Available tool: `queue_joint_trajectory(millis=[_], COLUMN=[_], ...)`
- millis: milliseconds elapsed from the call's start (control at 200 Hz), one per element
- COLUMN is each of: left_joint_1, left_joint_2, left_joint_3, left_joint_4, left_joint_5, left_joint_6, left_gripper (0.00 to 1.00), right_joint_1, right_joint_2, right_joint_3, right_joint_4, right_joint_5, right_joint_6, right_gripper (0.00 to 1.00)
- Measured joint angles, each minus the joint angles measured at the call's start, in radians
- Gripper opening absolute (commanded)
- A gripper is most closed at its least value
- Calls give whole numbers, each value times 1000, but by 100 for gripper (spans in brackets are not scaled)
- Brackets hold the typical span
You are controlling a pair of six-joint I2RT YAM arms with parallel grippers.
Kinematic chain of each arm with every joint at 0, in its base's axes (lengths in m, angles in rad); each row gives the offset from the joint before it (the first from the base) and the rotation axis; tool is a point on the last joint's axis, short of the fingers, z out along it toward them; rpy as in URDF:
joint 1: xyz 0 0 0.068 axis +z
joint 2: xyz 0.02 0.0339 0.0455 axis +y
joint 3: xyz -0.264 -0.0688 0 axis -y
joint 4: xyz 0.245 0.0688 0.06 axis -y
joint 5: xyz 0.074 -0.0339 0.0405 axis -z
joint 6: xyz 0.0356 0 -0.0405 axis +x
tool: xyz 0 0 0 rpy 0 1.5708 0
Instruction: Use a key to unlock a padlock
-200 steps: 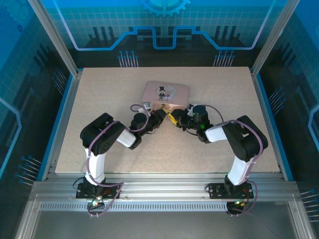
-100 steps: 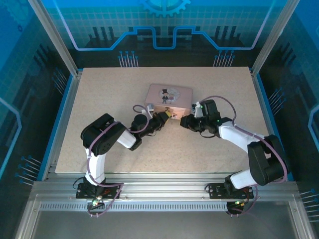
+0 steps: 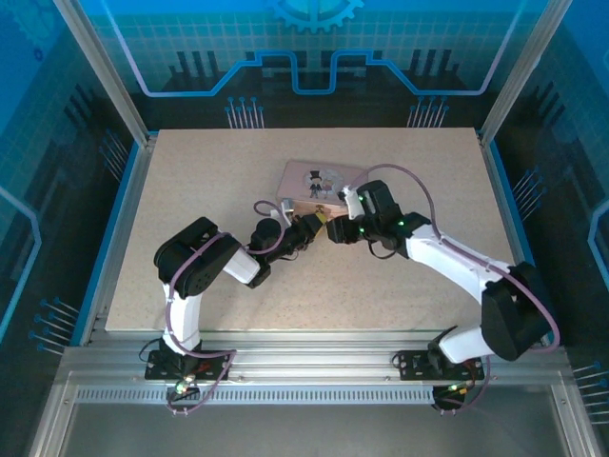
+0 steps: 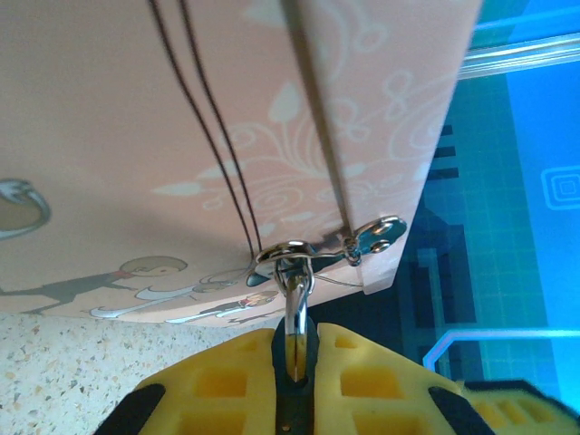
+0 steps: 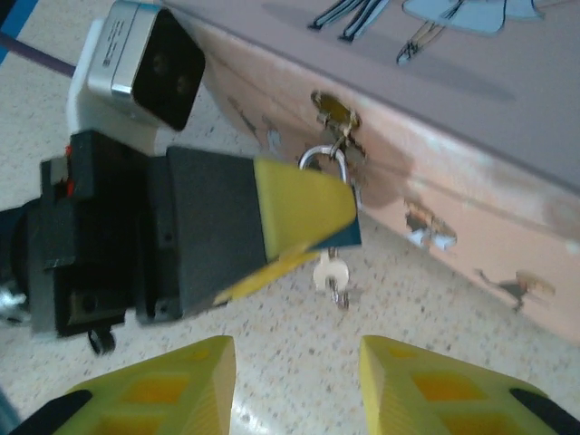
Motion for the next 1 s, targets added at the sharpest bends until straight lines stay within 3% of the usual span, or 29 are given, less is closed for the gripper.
queue_joint_trajectory(millis=[530,625,780,1001], left_joint_1=[5,6,6,6], left_joint_2=[0,0,0,0], left_joint_3=[-1,-2,-7,-7], left_joint_4=[-10,-20,-21,-19], left_joint_5=[5,5,5,6], left_joint_6=[-26,-26,-26,-26], left_gripper=[0,0,0,0], right_joint_1=[95,106,121,135], right_joint_2=[141,151,158,153], right_joint_3=[107,114,113,113], right_joint_4=[-76,-80,-79,-82], right_joint_5=[184,211,249,296], right_joint_6=[-121,-145,-166,-185], right_gripper=[39,29,37,37])
